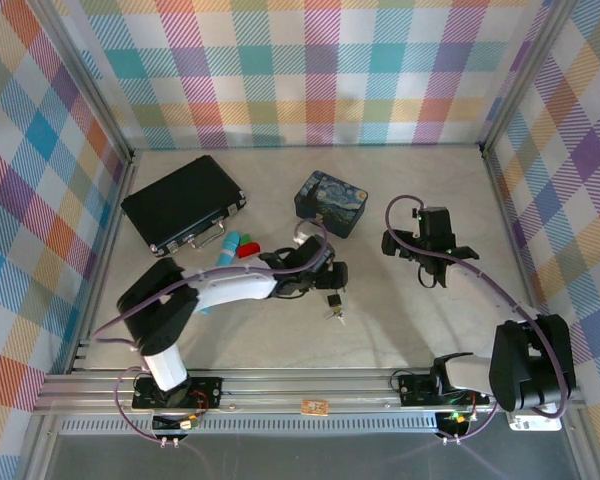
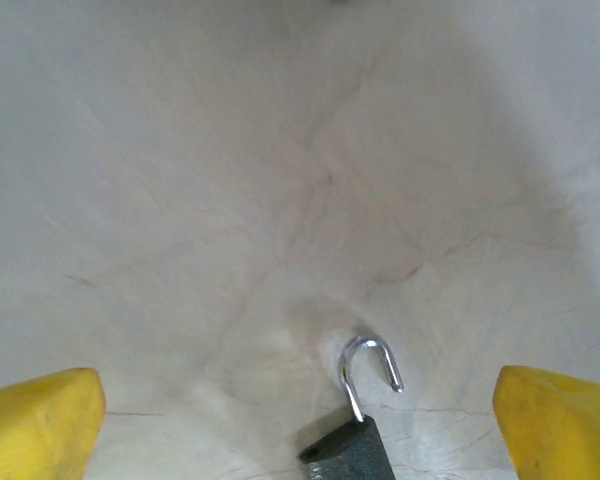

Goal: Unlock a padlock with a key

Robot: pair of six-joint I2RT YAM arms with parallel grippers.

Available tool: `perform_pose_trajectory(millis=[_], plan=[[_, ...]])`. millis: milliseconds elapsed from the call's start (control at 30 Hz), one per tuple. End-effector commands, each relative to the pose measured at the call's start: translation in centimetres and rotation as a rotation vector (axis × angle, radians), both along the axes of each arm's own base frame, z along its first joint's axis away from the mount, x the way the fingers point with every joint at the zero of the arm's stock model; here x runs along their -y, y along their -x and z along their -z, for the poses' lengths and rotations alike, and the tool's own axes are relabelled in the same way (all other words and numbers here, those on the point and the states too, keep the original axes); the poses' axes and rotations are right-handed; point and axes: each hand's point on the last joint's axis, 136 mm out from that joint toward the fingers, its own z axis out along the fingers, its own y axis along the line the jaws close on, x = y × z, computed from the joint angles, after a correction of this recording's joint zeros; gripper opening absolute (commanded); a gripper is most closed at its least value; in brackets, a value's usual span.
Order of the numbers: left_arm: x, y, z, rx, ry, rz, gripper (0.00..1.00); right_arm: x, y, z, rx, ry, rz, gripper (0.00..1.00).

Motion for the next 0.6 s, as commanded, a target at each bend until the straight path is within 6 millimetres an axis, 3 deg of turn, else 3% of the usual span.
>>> perform_pose_trajectory(millis=[0, 100, 200, 433, 567], plan=[[-5.7, -2.7, -5.4, 0.183, -0.172, -0.049, 1.00, 2.5, -2.3, -0.8, 0.116, 0.100, 0.043, 0.99], [-11.3, -4.4, -8.1, 0.271, -0.306, -0.131, 1.00, 4.3, -3.1, -0.3, 0.159, 0.126, 0.090, 0.99], [-16.5, -5.1, -9.4, 0.320, -0.394, -0.203, 1.00, 5.7, -3.8, 0.0, 0.244, 0.118, 0.125, 0.99], [-28.8, -5.1, -9.2, 0.395, -0.486, -0.495, 1.00, 6.3, -5.1, 0.1, 0.408, 0.099, 0.114, 0.99], [-33.8, -4.3, -8.4, 0.447, -0.525, -0.687, 1.00, 4.1, -5.5, 1.3, 0.421, 0.072, -0.022, 0.99]])
